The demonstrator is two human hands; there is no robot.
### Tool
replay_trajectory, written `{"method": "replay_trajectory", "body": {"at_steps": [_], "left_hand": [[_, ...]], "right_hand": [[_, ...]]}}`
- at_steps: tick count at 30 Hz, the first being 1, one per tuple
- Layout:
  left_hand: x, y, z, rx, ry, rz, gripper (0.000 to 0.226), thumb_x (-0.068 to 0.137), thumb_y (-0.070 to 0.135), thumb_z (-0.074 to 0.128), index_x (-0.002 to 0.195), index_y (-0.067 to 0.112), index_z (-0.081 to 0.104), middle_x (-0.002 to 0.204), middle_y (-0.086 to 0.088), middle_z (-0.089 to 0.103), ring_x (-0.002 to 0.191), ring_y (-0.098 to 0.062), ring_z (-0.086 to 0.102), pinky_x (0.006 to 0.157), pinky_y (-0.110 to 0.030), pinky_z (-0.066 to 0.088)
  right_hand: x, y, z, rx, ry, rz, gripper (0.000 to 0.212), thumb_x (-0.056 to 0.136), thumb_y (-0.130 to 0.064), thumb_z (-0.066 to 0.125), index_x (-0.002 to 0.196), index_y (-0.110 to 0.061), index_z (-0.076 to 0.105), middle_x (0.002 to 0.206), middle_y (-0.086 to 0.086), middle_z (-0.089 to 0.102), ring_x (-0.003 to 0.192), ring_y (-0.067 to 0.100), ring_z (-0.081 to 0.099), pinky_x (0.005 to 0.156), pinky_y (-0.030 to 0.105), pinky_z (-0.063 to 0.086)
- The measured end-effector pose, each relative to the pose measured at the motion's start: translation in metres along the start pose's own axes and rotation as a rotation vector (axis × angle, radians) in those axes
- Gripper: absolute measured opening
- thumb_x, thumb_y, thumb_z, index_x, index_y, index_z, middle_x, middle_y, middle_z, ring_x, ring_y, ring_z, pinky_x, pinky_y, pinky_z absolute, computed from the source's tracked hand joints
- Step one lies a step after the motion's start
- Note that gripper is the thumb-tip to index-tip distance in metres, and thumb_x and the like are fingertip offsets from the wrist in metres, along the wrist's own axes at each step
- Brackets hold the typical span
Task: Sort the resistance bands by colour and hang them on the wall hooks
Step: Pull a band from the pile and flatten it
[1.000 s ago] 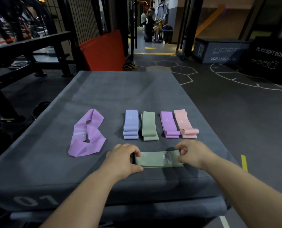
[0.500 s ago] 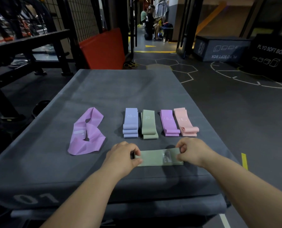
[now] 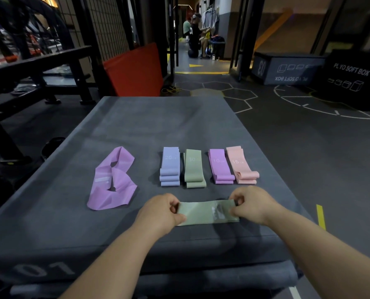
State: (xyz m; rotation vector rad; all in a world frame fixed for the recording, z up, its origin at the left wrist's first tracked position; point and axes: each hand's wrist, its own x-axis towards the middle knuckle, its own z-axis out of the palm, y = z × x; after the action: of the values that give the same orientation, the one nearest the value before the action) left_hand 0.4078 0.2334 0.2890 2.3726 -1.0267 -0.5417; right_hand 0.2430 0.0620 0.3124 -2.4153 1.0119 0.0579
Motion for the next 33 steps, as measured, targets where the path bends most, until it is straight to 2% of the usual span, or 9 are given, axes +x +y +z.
{"method": "replay_trajectory", "body": {"at_steps": [4,7,9,12,16,20,28,31,33], "left_hand": [[-0.002,0.002,-0.004,-0.039,0.116,0.107,0.021,0.075,0.029,0.073,0.073,0.034,0.053,0.084,0.012,0.056,0.079,-0.009,0.056,0.07,-0.026,0.044],[-0.005,0.002,-0.008,-0.077,0.211,0.213,0.023,0.076,0.027,0.073,0.071,0.034,0.051,0.084,0.016,0.055,0.084,-0.007,0.053,0.071,-0.027,0.044],[-0.007,0.0,-0.009,-0.037,0.218,0.257,0.024,0.078,0.026,0.07,0.07,0.036,0.049,0.083,0.016,0.056,0.082,-0.008,0.051,0.072,-0.029,0.044],[-0.007,-0.003,-0.009,0.09,0.215,0.311,0.024,0.077,0.024,0.066,0.071,0.036,0.046,0.082,0.02,0.054,0.085,-0.009,0.049,0.08,-0.035,0.044],[-0.011,-0.005,-0.009,0.232,0.14,0.356,0.015,0.079,0.024,0.064,0.085,0.032,0.053,0.091,0.019,0.05,0.095,-0.005,0.044,0.08,-0.029,0.03],[-0.014,-0.005,-0.01,0.271,0.022,0.374,0.019,0.079,0.022,0.063,0.09,0.035,0.056,0.099,0.019,0.052,0.102,-0.002,0.044,0.083,-0.028,0.029],[-0.011,-0.008,-0.007,0.27,-0.071,0.383,0.016,0.084,0.027,0.053,0.093,0.035,0.064,0.098,0.022,0.048,0.108,-0.002,0.042,0.085,-0.027,0.027],[-0.007,-0.009,-0.003,0.238,-0.051,0.363,0.015,0.087,0.038,0.055,0.091,0.029,0.067,0.094,0.017,0.052,0.102,-0.006,0.049,0.088,-0.027,0.037],[-0.006,-0.01,-0.001,0.197,-0.042,0.357,0.014,0.084,0.038,0.062,0.086,0.026,0.068,0.089,0.015,0.053,0.092,-0.007,0.053,0.088,-0.027,0.044]], "right_hand": [[0.0,0.002,-0.003,0.063,0.028,-0.006,0.01,0.081,-0.022,0.063,0.084,-0.029,0.058,0.068,-0.007,0.061,0.062,0.008,0.057,0.054,0.018,0.04],[-0.004,-0.001,-0.003,0.297,0.019,0.02,0.012,0.086,-0.012,0.057,0.086,-0.024,0.055,0.07,0.01,0.068,0.05,0.013,0.063,0.052,0.024,0.05],[-0.006,-0.004,-0.002,0.393,-0.005,0.016,0.014,0.088,-0.007,0.052,0.086,-0.022,0.053,0.069,0.009,0.069,0.056,0.017,0.067,0.051,0.025,0.05],[-0.008,-0.005,0.0,0.493,-0.027,0.019,0.02,0.089,-0.001,0.046,0.085,-0.02,0.053,0.082,0.008,0.072,0.074,0.023,0.072,0.056,0.027,0.052],[-0.007,-0.005,0.001,0.609,-0.025,0.011,0.011,0.089,-0.005,0.051,0.085,-0.014,0.055,0.08,0.006,0.065,0.074,0.024,0.072,0.055,0.026,0.05],[-0.004,-0.004,0.006,0.543,-0.016,0.036,0.01,0.087,-0.016,0.063,0.083,-0.017,0.054,0.078,0.003,0.067,0.066,0.02,0.071,0.054,0.025,0.048],[0.002,0.001,0.013,0.397,-0.029,0.048,0.02,0.081,-0.007,0.066,0.087,-0.019,0.051,0.07,0.001,0.06,0.058,0.012,0.066,0.055,0.023,0.048],[0.002,0.001,0.012,0.377,-0.013,0.03,0.028,0.081,-0.007,0.066,0.092,-0.024,0.048,0.07,0.002,0.063,0.059,0.013,0.066,0.057,0.023,0.05],[0.002,0.001,0.011,0.381,-0.003,0.026,0.031,0.08,-0.007,0.068,0.094,-0.025,0.047,0.069,0.002,0.065,0.059,0.014,0.066,0.057,0.023,0.05]]}}
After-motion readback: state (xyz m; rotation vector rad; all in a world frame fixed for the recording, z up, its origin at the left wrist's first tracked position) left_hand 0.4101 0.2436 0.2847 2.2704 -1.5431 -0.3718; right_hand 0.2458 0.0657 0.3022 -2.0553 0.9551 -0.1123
